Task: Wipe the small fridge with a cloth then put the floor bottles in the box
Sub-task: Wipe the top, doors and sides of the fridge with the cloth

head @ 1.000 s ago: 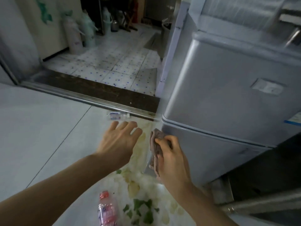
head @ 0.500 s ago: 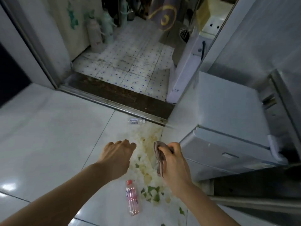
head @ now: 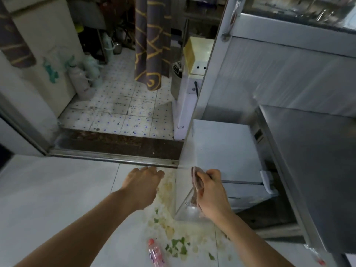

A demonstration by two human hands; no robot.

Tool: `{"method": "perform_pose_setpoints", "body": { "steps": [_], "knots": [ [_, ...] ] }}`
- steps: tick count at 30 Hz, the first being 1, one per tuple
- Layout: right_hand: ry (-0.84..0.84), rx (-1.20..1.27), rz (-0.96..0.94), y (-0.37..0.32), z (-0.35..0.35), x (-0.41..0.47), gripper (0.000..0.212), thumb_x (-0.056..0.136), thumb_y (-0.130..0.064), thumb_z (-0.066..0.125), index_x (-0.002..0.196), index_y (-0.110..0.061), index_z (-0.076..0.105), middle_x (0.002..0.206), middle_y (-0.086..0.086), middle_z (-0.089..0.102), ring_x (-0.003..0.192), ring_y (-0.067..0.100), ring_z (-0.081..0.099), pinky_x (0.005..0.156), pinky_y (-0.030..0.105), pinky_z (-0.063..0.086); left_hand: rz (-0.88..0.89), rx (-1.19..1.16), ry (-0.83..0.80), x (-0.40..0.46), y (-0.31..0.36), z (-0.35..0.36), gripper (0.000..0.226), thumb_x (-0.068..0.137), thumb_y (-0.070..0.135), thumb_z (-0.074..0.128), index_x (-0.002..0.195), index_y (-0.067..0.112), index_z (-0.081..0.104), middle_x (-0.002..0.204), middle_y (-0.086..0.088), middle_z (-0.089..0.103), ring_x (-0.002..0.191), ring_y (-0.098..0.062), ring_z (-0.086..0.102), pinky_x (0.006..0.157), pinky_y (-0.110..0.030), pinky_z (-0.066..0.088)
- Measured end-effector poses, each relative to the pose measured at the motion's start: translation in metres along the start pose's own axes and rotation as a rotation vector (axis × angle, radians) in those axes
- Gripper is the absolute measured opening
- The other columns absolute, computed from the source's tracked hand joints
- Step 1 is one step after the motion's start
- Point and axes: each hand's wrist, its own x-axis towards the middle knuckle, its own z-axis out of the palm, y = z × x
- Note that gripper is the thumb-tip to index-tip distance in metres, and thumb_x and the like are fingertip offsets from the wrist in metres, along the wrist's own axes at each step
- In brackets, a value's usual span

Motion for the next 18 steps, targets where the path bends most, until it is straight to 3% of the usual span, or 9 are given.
{"method": "perform_pose_setpoints", "body": {
  "steps": [6, 12, 18],
  "knots": [
    [0.065, 0.098, 0.132, 0.020, -0.029, 0.027, 0.044, 0.090, -0.015, 0.060, 0.131, -0.024, 0.049, 0.119, 0.000, 0.033, 0.092, 0.016, 0.055, 0.087, 0.026, 0.051, 0.097, 0.045, 0.015, 0.045, 0.006, -0.038, 0.043, 0.086, 0.029, 0.057, 0.127, 0.024, 0.045, 0.124, 0.001, 0.053, 0.113, -0.019, 0.054, 0.093, -0.034, 0.044],
    [0.147, 0.142, 0.299, 0.026, -0.025, 0.062, 0.041, 0.091, -0.019, 0.060, 0.131, -0.020, 0.050, 0.121, 0.004, 0.041, 0.094, 0.017, 0.057, 0.090, 0.027, 0.051, 0.260, 0.098, 0.005, 0.114, -0.014, -0.042, 0.039, 0.087, 0.024, 0.053, 0.125, 0.024, 0.045, 0.120, 0.000, 0.051, 0.109, -0.020, 0.053, 0.088, -0.033, 0.042],
    [0.280, 0.243, 0.563, 0.000, 0.004, 0.098, 0.039, 0.092, -0.017, 0.059, 0.129, -0.012, 0.050, 0.122, 0.009, 0.048, 0.105, 0.024, 0.054, 0.094, 0.034, 0.048, 0.542, 0.125, -0.044, 0.194, -0.059, -0.032, 0.034, 0.085, 0.019, 0.051, 0.118, 0.021, 0.047, 0.117, -0.002, 0.051, 0.105, -0.022, 0.051, 0.078, -0.033, 0.038]
  ]
}}
